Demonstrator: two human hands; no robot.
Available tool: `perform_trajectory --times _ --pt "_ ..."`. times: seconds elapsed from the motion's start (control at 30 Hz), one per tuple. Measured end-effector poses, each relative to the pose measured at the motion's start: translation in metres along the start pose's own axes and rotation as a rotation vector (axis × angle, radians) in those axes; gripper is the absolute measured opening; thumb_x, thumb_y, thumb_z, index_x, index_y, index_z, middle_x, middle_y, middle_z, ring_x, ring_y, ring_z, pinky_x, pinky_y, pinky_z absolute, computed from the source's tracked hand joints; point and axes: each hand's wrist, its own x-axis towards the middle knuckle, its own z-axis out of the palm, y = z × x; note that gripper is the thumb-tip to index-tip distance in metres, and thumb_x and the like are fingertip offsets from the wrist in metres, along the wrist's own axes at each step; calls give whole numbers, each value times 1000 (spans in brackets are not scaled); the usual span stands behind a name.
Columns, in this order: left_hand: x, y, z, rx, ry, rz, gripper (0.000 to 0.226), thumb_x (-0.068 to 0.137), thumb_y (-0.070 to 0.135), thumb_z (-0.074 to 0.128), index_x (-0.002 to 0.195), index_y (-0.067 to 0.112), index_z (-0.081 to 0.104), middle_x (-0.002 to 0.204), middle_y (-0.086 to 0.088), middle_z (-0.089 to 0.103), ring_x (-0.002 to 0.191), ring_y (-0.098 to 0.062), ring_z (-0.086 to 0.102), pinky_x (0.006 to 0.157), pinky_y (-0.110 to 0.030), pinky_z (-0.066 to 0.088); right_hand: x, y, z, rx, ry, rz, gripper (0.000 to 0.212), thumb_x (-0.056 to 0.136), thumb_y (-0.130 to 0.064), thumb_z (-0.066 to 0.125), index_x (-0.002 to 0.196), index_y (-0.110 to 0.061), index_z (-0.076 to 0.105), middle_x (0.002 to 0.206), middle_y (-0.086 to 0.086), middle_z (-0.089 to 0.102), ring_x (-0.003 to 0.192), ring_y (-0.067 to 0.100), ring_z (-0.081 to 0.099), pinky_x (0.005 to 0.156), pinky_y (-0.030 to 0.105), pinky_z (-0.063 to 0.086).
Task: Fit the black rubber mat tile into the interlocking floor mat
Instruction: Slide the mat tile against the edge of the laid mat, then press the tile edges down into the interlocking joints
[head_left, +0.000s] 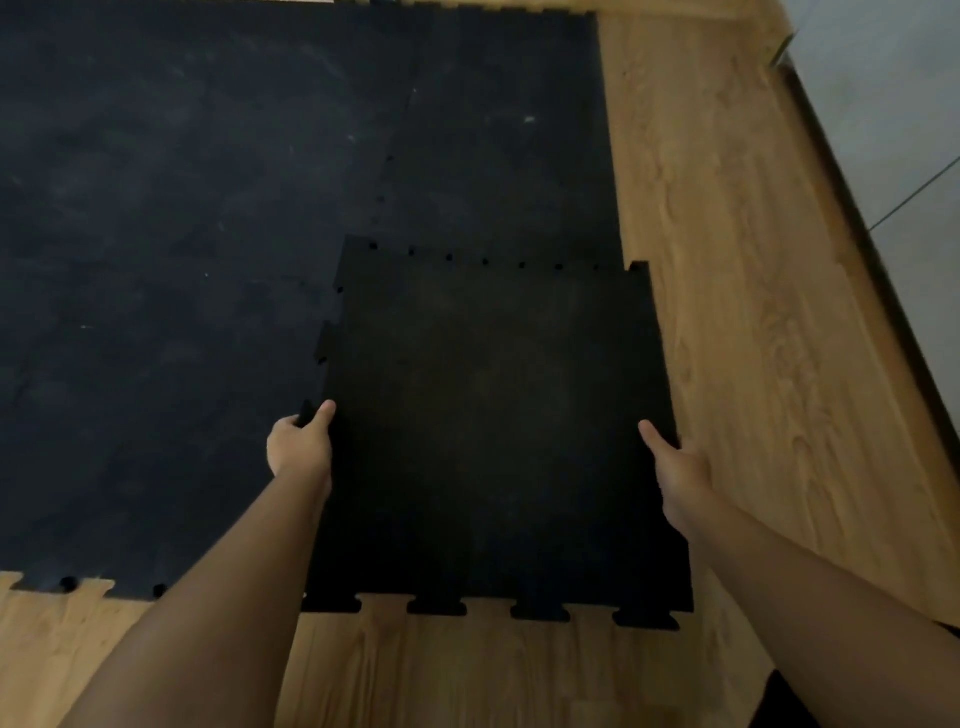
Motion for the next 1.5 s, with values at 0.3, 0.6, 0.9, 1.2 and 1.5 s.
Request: perform_trajectory --times 0.3,0.6,0.9,1.2,1.5 --pt "30 -46 -7 431 -139 41 45 96 36 53 126 3 53 100 -16 60 84 -30 58 73 -43 47 12 35 18 -179 -174 176 72 96 -46 51 154 -20 17 158 11 24 140 35 28 112 51 22" --pt "27 -53 -10 839 -150 120 52 98 41 44 122 -5 47 119 -26 50 88 -35 56 65 -43 47 5 43 19 -397 -58 144 68 97 -44 48 150 -9 24 148 17 37 129 38 40 103 52 33" --pt "29 -57 -12 970 -107 315 51 98 42 42 115 -6 52 115 -24 51 98 -37 54 76 -45 49 7 41 24 -475 40 86 64 95 -45 54 142 -6 37 97 11 51 65 21 42 58 37 38" --pt "27 -53 -34 1219 -78 737 49 93 40 52 131 11 46 129 -11 53 114 -29 54 86 -41 50 -23 14 57 -858 166 -579 86 82 -33 72 149 -8 25 148 16 38 131 32 43 101 43 41" --pt "-51 -173 -45 854 20 497 71 95 44 44 152 12 16 162 -10 7 148 -26 -1 119 -48 0 -84 25 149 -1253 -461 -1563 84 89 -62 40 154 -16 13 161 7 20 148 22 13 118 50 12"
